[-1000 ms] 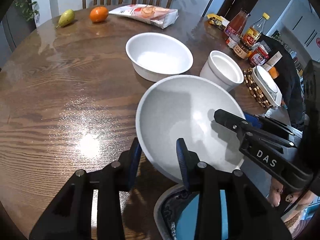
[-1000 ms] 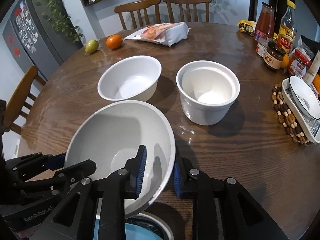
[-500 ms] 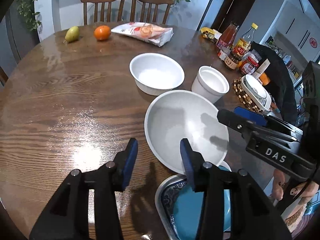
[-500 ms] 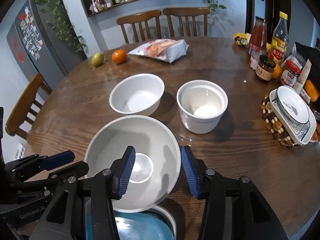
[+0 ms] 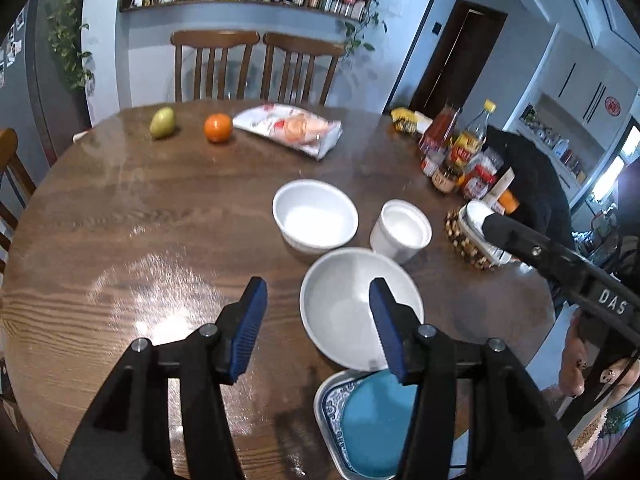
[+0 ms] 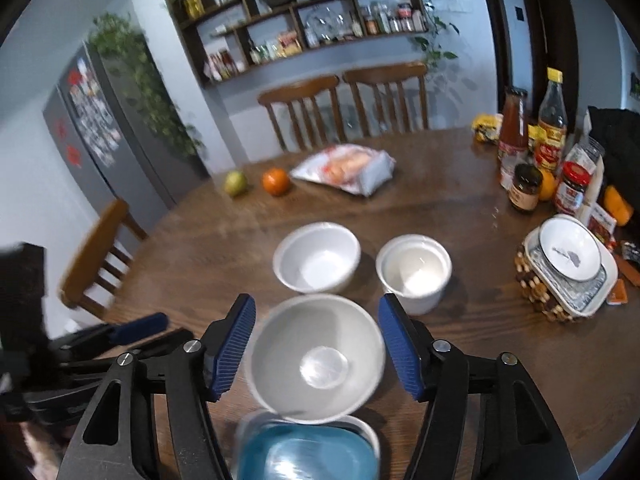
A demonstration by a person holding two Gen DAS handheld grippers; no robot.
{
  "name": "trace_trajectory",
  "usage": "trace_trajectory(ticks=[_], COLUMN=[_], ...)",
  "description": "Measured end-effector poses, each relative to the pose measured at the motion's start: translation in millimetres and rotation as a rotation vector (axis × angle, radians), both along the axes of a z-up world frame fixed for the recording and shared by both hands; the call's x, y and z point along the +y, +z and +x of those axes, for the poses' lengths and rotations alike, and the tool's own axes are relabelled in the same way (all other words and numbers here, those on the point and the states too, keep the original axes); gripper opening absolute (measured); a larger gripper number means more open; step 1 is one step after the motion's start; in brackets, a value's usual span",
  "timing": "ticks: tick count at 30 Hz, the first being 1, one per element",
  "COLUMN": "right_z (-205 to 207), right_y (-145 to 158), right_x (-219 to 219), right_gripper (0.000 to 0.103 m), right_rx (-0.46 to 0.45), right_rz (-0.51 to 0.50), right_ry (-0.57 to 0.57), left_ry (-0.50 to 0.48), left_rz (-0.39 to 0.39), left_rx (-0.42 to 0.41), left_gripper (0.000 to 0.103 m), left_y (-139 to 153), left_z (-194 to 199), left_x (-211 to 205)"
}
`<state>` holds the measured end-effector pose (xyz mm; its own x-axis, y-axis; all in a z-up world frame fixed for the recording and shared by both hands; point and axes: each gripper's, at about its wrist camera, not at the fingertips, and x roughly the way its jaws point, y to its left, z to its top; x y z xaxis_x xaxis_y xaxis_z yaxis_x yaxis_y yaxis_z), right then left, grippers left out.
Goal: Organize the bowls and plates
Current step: 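Move both grippers toward the smaller white bowl, then close both grippers on the rim of the smaller white bowl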
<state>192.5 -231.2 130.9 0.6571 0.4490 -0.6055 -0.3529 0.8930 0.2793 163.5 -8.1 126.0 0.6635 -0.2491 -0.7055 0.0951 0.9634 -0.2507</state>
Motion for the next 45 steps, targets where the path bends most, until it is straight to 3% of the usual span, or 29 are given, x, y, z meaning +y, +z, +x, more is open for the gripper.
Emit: trace_trajectory(ticks=[9,14,18,23,27,33,41,45], right_z=[7,32,62,108,134,155,170,178], right_y=[59,72,54,7,-26,-51,-73,-84], right_x=[10,20,26,34,43,41,54,58], right_gripper=[0.068,0.076,0.076,0.076,0.076,0.076,0.056,0.053], right_rx=[-0.093,-0.102,-0.047,0.071,0.127,0.179,0.220,0.248], right_rz=[0.024,0.070,0.091,0.084,0.034,0.075,0.031,-0.019], right_ry=[0.018,0.055,0.057,0.034,0.039,0.056,0.093,0.075], left_ry=[0.036,0.061,0.080,0.090,0.102,0.096,0.088,0.079], left_rz=[-0.015,-0.009,-0.016,-0.029,-0.062,-0.111,-0.146,-0.157], left_rx=[-0.082,-0.055,0.007,0.104,0.139,0.147,0.185,0.190], left_gripper=[0.055,0.056,0.056,0.055,0.055,0.055,0.054,0.054], left_y=[45,38,9,-32,-52,-67,-92,-99], left_z=[25,52,79,113,128,139,152,155], left_x=[9,10,14,18,20,22,21,19])
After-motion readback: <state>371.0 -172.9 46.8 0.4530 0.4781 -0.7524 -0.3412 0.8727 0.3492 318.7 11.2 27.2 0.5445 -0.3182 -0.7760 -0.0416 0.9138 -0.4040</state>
